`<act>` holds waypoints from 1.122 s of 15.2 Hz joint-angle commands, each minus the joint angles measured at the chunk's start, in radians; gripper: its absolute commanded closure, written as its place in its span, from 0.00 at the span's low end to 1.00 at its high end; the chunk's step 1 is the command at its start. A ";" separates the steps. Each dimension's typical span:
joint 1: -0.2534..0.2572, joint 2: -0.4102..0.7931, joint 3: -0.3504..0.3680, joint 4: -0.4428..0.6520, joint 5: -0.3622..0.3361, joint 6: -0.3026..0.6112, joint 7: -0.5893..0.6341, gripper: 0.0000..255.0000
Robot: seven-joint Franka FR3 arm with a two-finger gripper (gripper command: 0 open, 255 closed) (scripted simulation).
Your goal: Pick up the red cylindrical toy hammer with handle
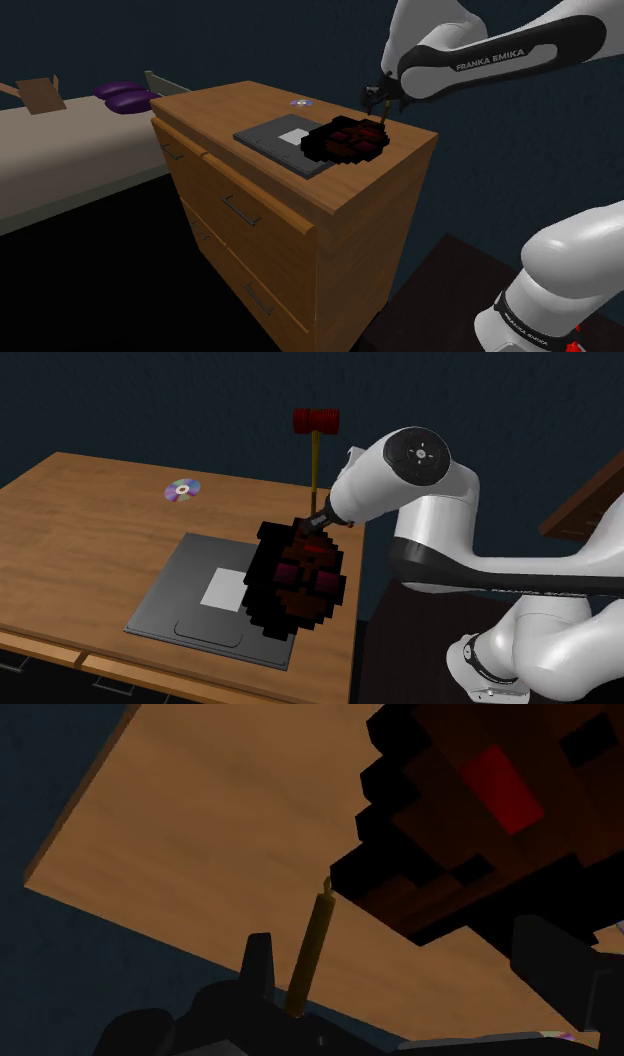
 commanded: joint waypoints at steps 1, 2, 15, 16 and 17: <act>-0.063 0.036 0.033 0.018 -0.075 0.052 0.109 0.00; -0.094 0.054 0.050 0.034 -0.113 0.067 0.161 0.00; -0.355 0.198 0.194 0.188 -0.506 0.102 0.688 0.00; -0.357 0.201 0.197 0.179 -0.516 0.110 0.701 0.00; -0.360 0.203 0.199 0.171 -0.526 0.117 0.714 0.00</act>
